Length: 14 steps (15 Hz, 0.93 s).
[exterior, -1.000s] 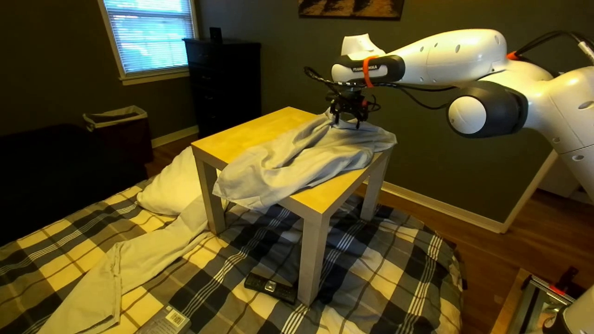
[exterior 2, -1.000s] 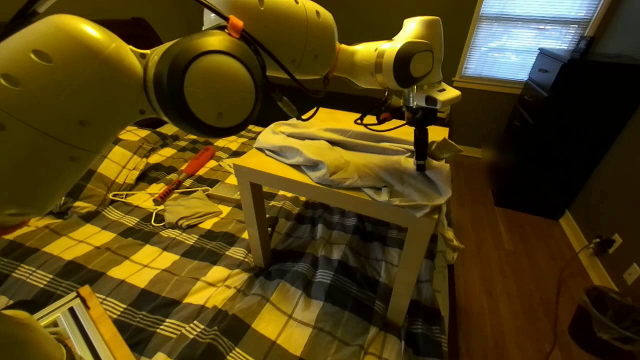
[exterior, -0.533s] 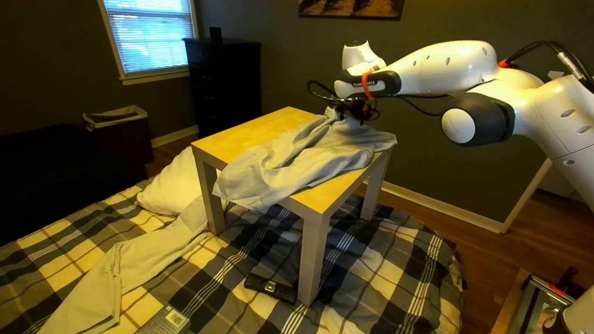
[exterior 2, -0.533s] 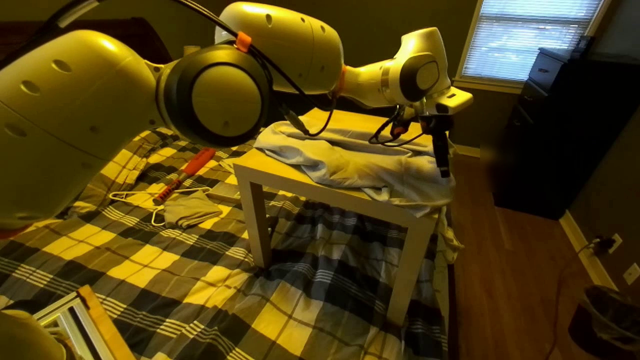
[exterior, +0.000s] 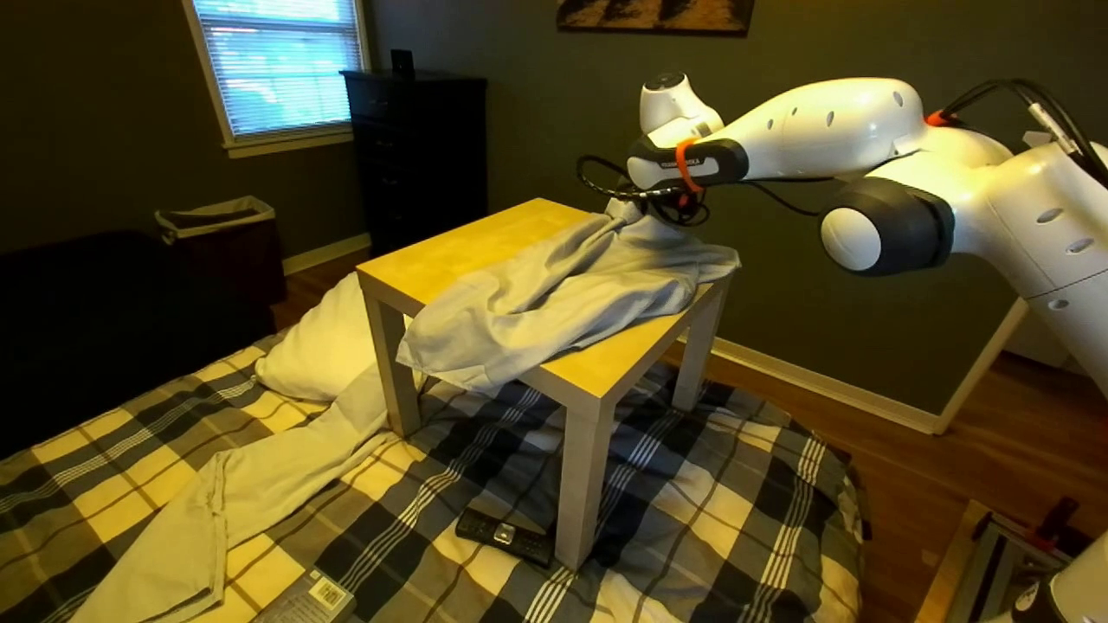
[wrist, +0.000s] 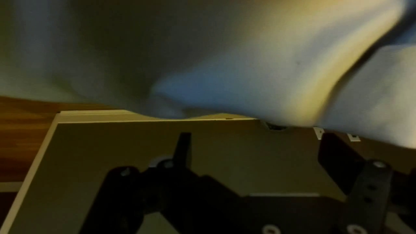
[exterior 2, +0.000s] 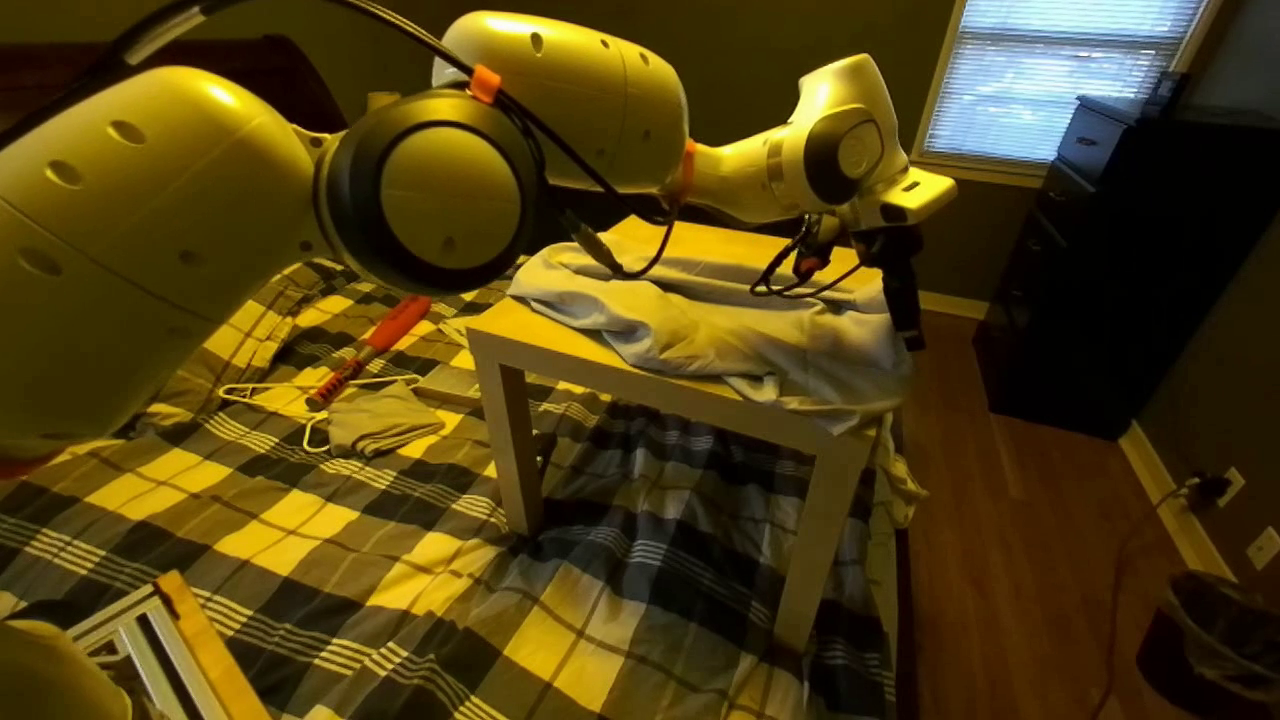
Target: Spread the white pillow case across the table
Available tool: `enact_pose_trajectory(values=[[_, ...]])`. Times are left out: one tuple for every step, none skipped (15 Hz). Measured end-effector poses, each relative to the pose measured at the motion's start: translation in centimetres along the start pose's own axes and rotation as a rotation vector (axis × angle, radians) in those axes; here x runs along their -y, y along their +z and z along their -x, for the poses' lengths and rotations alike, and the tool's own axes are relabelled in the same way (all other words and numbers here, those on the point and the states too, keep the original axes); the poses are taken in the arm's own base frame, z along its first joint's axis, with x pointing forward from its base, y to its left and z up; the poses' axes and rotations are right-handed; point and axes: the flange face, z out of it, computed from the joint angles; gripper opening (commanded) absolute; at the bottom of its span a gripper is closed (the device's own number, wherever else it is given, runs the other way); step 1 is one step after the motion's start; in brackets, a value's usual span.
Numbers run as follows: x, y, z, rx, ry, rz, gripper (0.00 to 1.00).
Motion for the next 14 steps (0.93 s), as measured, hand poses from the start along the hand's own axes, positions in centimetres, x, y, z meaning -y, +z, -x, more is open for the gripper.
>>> enact_pose_trajectory(values=[[0.4, -1.4, -0.1, 0.000, -0.019, -0.021, 1.00], [0.8, -3.2, -0.3, 0.006, -0.049, -0.050, 1.00], [1.3, -5.2, -0.4, 0.018, -0.084, -0.086, 1.00], [1.7, -7.4, -0.5, 0.035, -0.119, -0.126, 1.00], [2.1, -9.7, -0.4, 0.053, -0.154, -0.166, 1.00], [2.5, -12.0, -0.1, 0.072, -0.187, -0.207, 1.00], [3.0, -14.1, 0.4, 0.093, -0.219, -0.249, 1.00], [3.5, -15.9, 1.2, 0.117, -0.251, -0.289, 1.00], [4.0, -17.6, 2.1, 0.142, -0.283, -0.326, 1.00], [4.5, -19.1, 3.4, 0.171, -0.317, -0.359, 1.00], [5.0, -20.3, 4.8, 0.205, -0.351, -0.384, 1.00], [5.5, -21.3, 6.3, 0.242, -0.384, -0.402, 1.00], [5.9, -22.2, 7.8, 0.280, -0.416, -0.418, 1.00], [6.4, -22.9, 9.5, 0.321, -0.448, -0.432, 1.00]])
